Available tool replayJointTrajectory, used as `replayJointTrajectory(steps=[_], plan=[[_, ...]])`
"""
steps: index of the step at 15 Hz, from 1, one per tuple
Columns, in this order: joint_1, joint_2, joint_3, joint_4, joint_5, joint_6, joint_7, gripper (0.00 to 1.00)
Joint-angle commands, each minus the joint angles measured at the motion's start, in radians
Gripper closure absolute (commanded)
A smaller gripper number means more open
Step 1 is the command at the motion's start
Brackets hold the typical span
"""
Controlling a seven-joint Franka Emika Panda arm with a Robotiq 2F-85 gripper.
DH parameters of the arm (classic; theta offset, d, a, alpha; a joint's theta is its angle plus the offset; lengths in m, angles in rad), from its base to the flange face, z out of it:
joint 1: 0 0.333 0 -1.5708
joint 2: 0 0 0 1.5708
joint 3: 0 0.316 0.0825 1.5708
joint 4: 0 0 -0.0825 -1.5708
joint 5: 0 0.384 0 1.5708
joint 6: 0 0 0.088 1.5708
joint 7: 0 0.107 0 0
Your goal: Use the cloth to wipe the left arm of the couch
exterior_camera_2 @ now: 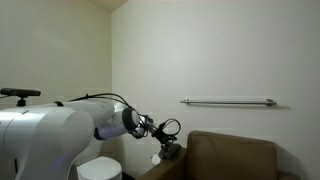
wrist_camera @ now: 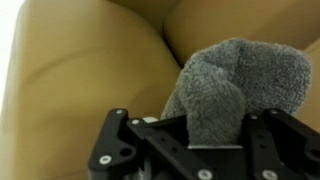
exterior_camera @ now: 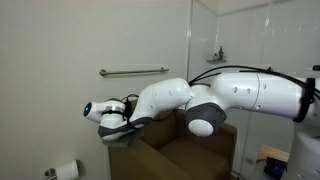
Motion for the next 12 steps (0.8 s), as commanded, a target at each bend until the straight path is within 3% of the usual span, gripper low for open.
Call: replayJointTrajectory(steps=[1, 7, 12], plan=[[-0.049, 0.0, -0.003, 0.029, -0.017, -0.098, 0.043, 0.96], [-0.12, 0.006, 0.038, -0.065, -0.001, -0.227, 0.046, 0.97], [-0.172, 0.02, 0.158, -0.203, 0.057, -0.222, 0.027, 0.96]])
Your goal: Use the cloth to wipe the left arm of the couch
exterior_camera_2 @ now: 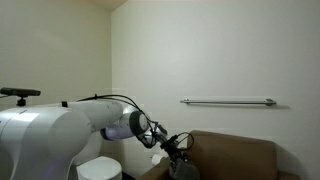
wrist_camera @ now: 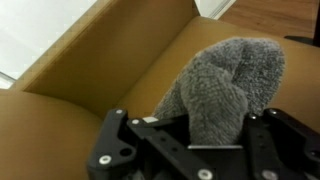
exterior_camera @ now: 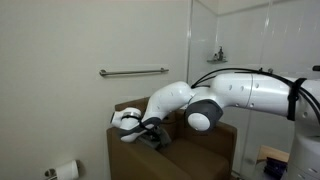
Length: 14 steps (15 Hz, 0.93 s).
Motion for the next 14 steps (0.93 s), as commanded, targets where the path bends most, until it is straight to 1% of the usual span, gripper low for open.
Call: replayJointTrajectory(steps=[1, 3, 4, 5, 6, 8, 10, 14], plan=[[-0.033, 0.004, 0.098, -0.09, 0.07, 0.022, 0.008, 0.96], [-0.044, 0.012, 0.153, -0.106, 0.131, 0.063, -0.001, 0.96], [-0.047, 0.014, 0.165, -0.107, 0.143, 0.077, -0.009, 0.96], [-0.054, -0.019, 0.176, -0.144, 0.145, 0.098, -0.014, 0.96], [-0.062, -0.035, 0.186, -0.156, 0.157, 0.099, -0.023, 0.97], [-0.08, -0.08, 0.198, -0.215, 0.161, 0.105, -0.018, 0.96], [-0.105, -0.154, 0.211, -0.335, 0.17, 0.135, 0.011, 0.96], [-0.169, -0.236, 0.237, -0.489, 0.24, 0.19, 0.073, 0.96]])
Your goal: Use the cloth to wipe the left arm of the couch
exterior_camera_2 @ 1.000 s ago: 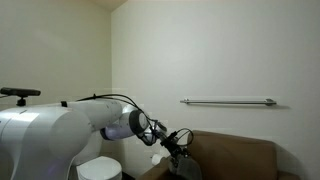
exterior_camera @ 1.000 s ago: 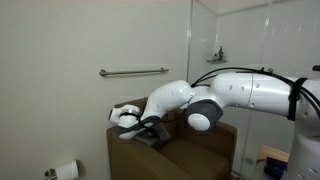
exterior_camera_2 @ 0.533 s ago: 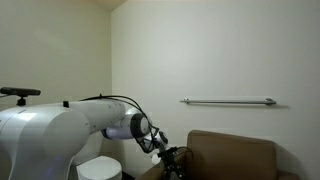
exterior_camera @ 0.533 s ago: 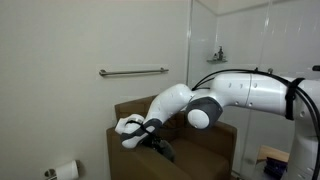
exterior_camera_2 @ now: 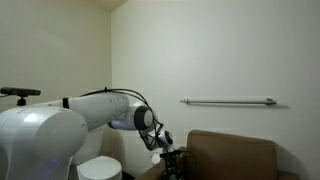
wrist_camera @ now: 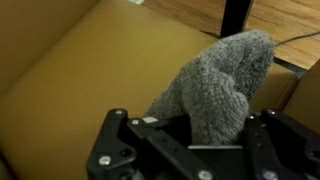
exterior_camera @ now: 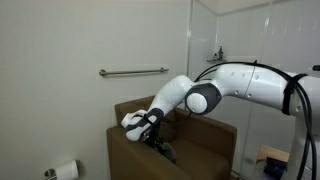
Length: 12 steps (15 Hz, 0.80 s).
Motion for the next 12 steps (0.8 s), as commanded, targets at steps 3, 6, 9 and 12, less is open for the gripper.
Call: replayJointTrajectory(steps=[3, 6, 9, 12], plan=[[-0.082, -0.177, 0.068, -0.314, 0.143, 0.085, 0.14, 0.96], [-0.122, -0.234, 0.079, -0.435, 0.206, 0.142, 0.184, 0.96], [-0.147, -0.298, 0.08, -0.559, 0.254, 0.159, 0.207, 0.97], [-0.147, -0.38, 0.081, -0.689, 0.262, 0.153, 0.178, 0.96]])
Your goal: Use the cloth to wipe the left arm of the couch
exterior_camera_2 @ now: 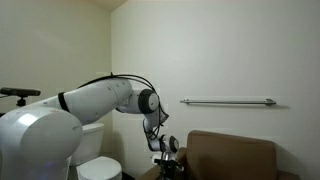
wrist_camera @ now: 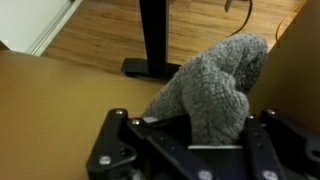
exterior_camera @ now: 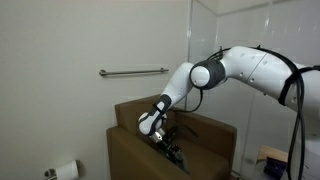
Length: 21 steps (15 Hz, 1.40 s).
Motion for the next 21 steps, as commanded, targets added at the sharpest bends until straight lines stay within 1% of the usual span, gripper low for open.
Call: replayJointTrajectory(steps=[1, 4, 6, 8, 9, 10, 11, 14, 16, 18, 21], plan=[[0.005, -0.169, 0.01, -0.235, 0.021, 0.029, 0.007, 0.97], [0.052, -0.296, -0.013, -0.36, -0.032, 0.07, 0.05, 0.96], [0.102, -0.396, -0.037, -0.425, -0.088, 0.08, 0.108, 0.96], [0.144, -0.462, -0.061, -0.399, -0.144, -0.022, 0.17, 0.97], [0.159, -0.476, -0.074, -0.353, -0.173, -0.087, 0.193, 0.97], [0.166, -0.47, -0.086, -0.313, -0.199, -0.122, 0.223, 0.97], [0.162, -0.466, -0.092, -0.283, -0.211, -0.113, 0.258, 0.97], [0.124, -0.398, -0.079, -0.172, -0.168, -0.024, 0.276, 0.97], [0.1, -0.31, -0.059, -0.089, -0.124, 0.07, 0.255, 0.97], [0.1, -0.206, -0.047, 0.003, -0.091, 0.148, 0.245, 0.97], [0.117, -0.04, -0.021, 0.169, -0.045, 0.226, 0.217, 0.97]])
